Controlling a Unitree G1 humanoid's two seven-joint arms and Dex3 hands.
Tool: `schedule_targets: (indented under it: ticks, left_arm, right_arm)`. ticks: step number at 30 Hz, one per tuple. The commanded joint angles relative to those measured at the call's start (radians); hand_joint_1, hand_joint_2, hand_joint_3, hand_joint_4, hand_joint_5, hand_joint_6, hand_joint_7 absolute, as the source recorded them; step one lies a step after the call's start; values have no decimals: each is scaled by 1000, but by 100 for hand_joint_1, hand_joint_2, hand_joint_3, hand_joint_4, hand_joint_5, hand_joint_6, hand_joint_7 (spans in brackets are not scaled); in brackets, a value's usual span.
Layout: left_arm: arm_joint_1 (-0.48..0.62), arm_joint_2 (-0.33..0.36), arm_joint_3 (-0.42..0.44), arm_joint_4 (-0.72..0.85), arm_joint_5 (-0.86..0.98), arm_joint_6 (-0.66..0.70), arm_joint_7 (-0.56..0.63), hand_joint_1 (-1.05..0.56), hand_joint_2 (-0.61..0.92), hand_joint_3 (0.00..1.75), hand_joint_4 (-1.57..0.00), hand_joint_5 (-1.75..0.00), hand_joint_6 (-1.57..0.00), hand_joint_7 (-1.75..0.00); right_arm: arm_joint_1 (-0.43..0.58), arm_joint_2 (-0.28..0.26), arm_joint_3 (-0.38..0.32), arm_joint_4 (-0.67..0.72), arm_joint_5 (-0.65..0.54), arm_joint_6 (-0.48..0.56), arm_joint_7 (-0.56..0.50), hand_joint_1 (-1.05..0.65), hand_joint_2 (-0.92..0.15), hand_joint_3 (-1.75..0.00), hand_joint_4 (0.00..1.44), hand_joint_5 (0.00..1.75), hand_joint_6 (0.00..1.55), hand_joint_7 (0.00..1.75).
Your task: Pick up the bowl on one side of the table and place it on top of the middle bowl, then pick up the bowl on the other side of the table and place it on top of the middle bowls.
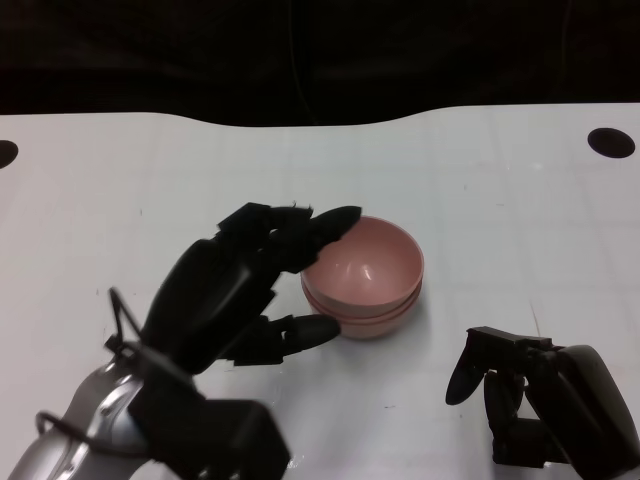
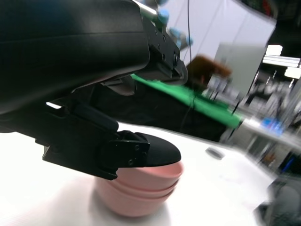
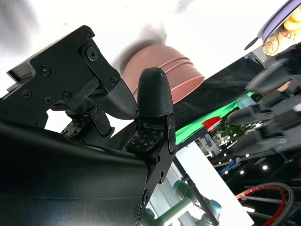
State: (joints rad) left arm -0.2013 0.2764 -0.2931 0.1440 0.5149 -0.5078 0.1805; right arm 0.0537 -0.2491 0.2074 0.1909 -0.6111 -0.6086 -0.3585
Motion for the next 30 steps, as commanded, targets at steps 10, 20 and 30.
schedule_targets:
  ticks: [10, 20, 30]
  left_arm:
    - [173, -100, 98, 85, -430, -264, -80, -25, 91, 23, -41, -152, -51, -108]
    - [300, -139, 134, -58, -644, -134, -254, -18, 48, 111, -71, -151, -72, -120]
    - [427, -154, 134, -176, -639, 54, -313, -11, 48, 126, -88, -173, -81, -145]
  right_arm:
    - [5, 0, -3, -6, 8, 3, 3, -10, -16, -164, 96, 175, 84, 151]
    - [5, 0, -5, -7, 9, 2, 2, -11, -16, -165, 96, 175, 84, 149]
    - [32, -17, -17, -26, 53, -15, 35, -11, -16, -164, 96, 175, 85, 149]
